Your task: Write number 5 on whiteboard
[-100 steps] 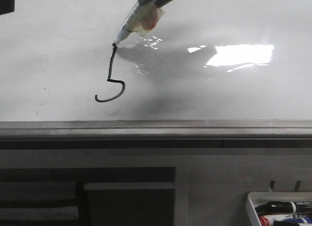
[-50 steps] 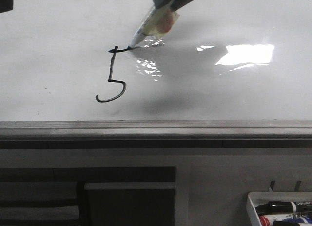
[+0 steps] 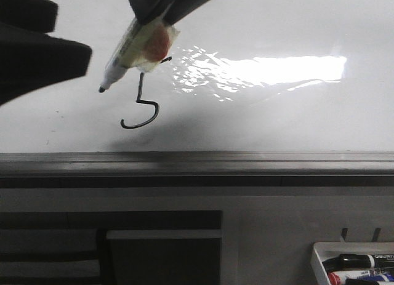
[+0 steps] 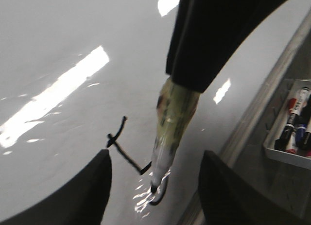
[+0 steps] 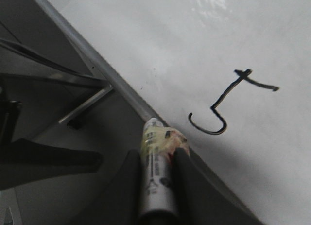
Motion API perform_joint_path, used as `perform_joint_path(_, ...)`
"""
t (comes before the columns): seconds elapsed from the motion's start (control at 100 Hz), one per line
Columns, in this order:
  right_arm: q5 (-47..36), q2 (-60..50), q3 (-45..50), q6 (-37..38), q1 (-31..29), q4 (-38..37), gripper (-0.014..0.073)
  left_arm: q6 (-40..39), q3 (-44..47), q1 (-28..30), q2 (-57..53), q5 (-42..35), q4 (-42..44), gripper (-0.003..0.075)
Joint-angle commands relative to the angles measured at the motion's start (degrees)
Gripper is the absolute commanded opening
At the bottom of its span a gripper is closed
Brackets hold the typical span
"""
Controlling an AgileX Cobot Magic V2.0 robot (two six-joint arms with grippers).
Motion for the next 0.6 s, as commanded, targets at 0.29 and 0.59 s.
perform_joint_path(0.29, 0.33, -1.23, -1.55, -0.56, 3.16, -0.37, -0.0061, -0.30, -1.50, -1.87, 11.14, -12.26, 0.48, 0.0368)
perform_joint_path(0.59, 1.47, -1.23, -1.55, -0.56, 3.16, -0.37, -0.0061, -0.30, -1.50, -1.87, 11.68, -12.82, 0.17, 0.0240)
